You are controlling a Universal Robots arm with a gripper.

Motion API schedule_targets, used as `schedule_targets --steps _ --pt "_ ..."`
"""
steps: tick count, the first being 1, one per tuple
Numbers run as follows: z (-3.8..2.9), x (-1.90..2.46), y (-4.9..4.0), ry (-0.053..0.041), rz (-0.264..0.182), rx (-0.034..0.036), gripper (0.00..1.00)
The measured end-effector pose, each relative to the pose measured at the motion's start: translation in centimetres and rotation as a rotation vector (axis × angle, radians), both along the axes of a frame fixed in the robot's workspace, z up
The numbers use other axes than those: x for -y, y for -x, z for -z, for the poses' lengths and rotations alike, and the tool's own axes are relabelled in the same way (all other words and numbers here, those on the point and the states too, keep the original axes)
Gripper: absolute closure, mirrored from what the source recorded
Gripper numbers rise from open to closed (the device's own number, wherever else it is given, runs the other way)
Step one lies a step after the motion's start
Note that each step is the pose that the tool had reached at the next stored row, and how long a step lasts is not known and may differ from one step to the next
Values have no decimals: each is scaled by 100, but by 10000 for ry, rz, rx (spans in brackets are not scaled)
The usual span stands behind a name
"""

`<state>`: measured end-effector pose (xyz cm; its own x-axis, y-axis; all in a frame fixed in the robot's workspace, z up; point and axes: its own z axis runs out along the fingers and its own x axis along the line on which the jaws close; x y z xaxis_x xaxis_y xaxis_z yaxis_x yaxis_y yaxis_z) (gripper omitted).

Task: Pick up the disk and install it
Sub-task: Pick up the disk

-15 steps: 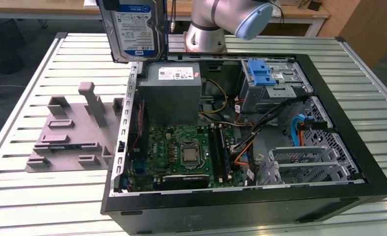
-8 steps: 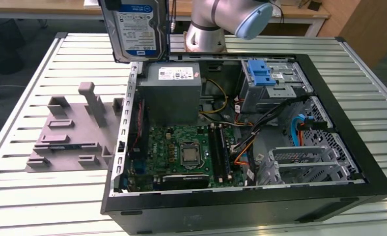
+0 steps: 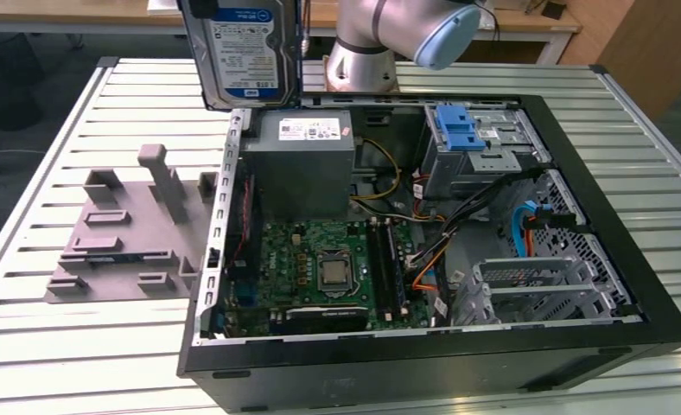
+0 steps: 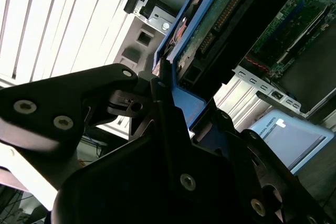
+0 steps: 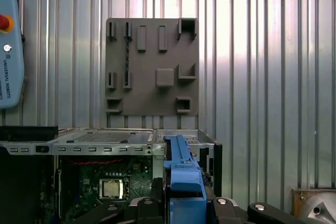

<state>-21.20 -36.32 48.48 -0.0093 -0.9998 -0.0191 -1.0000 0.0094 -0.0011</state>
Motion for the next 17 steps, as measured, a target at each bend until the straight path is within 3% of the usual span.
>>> schedule_targets --steps 17 --pt "0 0 -72 0 0 1 64"
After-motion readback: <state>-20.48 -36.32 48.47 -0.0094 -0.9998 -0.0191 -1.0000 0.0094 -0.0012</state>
